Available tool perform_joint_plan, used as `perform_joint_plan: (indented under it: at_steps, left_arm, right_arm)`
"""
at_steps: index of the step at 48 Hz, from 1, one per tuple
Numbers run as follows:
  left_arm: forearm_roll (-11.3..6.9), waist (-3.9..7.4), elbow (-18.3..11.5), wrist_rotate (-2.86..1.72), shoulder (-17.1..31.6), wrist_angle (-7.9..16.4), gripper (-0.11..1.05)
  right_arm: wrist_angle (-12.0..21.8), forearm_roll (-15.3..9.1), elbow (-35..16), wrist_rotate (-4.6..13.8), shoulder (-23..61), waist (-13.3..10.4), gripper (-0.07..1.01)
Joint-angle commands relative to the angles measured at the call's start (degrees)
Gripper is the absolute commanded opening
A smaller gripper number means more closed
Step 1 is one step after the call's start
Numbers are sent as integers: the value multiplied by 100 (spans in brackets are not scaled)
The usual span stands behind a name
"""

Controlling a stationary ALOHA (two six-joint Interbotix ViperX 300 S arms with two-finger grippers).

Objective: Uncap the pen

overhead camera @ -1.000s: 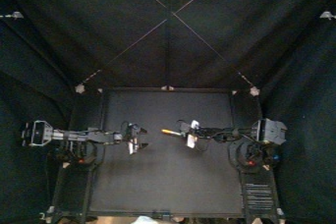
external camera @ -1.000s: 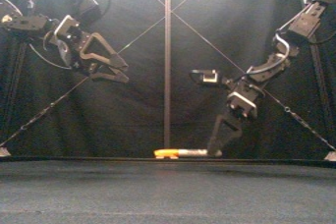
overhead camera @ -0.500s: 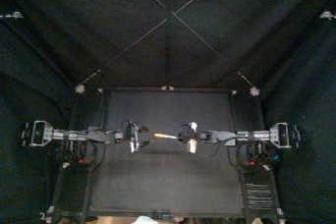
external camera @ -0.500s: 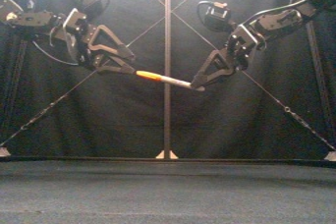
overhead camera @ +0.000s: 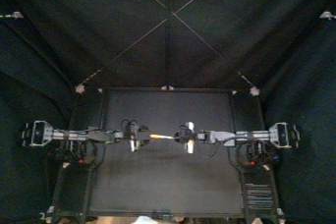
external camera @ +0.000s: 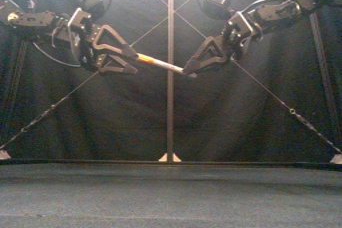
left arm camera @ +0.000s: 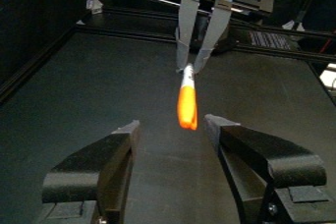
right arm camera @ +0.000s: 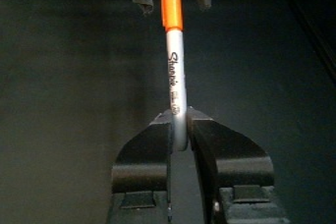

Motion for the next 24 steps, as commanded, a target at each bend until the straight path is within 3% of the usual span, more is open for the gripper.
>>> perform_joint_plan:
  at_steps: [1, 14, 24]
  left_arm:
    - [-79, -18, -220, -18, -9, -53, 89]
    - [-413, -18, -272, -18, 26, 18, 88]
    - [-448, -79, -308, -26, 114, 26, 87]
  right_arm:
    - [-53, -9, -237, 0, 18, 35, 46]
    - [-53, -9, -360, -35, 211, 44, 46]
    - [-53, -9, -378, -44, 211, 9, 46]
